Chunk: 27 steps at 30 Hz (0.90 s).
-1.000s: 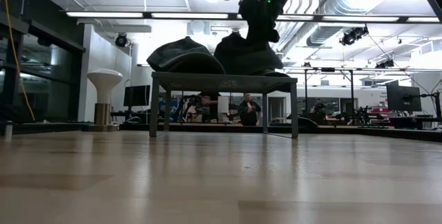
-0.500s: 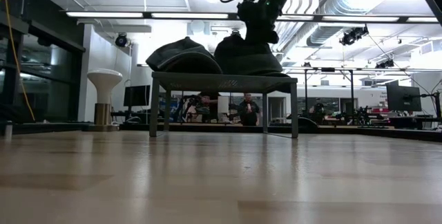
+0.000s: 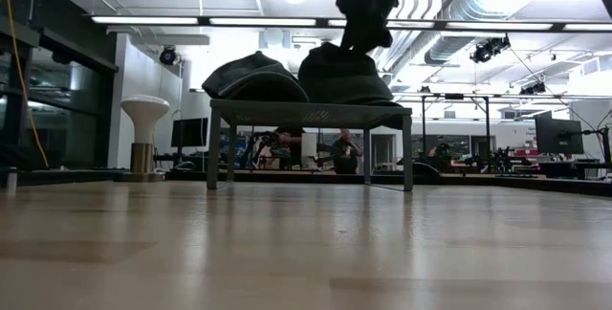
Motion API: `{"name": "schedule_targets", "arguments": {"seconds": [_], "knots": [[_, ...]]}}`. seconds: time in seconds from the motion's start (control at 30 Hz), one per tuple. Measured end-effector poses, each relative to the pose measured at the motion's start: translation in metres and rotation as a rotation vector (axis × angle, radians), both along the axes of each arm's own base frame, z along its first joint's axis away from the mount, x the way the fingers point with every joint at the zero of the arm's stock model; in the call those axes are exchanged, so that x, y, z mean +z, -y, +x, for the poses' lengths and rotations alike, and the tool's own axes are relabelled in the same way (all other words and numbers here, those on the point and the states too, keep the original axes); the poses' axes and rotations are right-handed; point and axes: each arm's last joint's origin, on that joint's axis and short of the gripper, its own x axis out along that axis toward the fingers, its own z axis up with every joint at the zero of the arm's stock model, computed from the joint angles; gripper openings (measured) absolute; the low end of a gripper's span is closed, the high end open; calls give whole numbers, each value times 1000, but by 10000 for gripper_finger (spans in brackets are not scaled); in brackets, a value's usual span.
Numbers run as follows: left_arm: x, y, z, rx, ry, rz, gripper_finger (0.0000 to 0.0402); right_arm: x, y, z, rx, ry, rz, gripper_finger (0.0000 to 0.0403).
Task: Pick & Place hat
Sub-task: Stack the black cap on top of the other black cap, then return to Home Position
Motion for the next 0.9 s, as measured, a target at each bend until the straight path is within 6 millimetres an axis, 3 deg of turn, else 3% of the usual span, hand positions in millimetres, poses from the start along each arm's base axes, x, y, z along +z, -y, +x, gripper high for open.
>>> {"name": "schedule_targets", "arguments": {"seconds": [0.57,0.9], "knots": [[0,0,0,0,-3,-2,145,35,-17,-24,14,85,-60,225],[0,0,0,6,-3,-1,145,76,-46,-68,50,149,-133,224]]}}
